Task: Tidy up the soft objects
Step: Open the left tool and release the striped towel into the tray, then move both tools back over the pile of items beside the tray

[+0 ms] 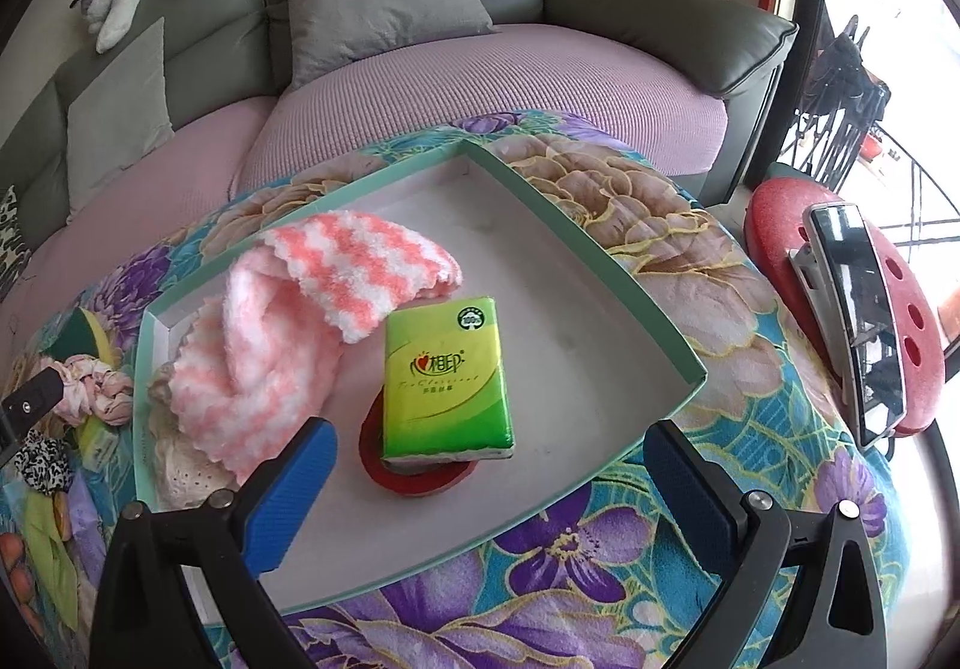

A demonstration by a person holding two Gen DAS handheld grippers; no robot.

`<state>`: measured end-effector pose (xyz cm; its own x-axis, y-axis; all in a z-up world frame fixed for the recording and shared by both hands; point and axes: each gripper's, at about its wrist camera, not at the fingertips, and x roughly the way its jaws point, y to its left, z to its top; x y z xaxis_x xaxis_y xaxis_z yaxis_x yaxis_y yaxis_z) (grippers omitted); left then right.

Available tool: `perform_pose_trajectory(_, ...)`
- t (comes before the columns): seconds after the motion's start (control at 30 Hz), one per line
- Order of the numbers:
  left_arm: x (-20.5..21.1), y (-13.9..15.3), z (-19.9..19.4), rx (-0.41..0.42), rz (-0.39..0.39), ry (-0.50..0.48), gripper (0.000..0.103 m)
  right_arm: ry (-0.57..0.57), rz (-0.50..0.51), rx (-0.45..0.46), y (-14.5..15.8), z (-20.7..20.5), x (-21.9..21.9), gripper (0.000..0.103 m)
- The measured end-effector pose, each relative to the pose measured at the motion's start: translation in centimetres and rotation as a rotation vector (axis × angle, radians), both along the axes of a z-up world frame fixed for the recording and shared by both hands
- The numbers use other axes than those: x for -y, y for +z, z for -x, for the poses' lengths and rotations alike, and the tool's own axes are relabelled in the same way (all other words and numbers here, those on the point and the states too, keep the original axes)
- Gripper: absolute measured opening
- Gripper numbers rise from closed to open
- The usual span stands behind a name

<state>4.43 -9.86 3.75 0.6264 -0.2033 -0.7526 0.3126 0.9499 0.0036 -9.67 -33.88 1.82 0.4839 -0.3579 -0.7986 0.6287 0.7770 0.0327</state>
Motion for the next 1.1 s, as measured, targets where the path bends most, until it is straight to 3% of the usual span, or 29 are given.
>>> perform_pose_trajectory(0.43,-8.5,1.0,0.4,0.017,0.008,0.18,0.096,0.17,-0.016,0.038,1.1,-2.3,-5.8,0.103)
perform_pose_trajectory(0.73,-16.0,0.8,0.5,-0.004,-0.006,0.33,0.096,0.342,-0.024,0.059,1.7,-4.9,-12.5,0.103)
perform_pose_trajectory(1.1,-23.5,-0.1,0.4,-0.055,0.052,0.474,0.096,0.528,-0.021,0.038,1.1,-7.4,-20.3,0.103)
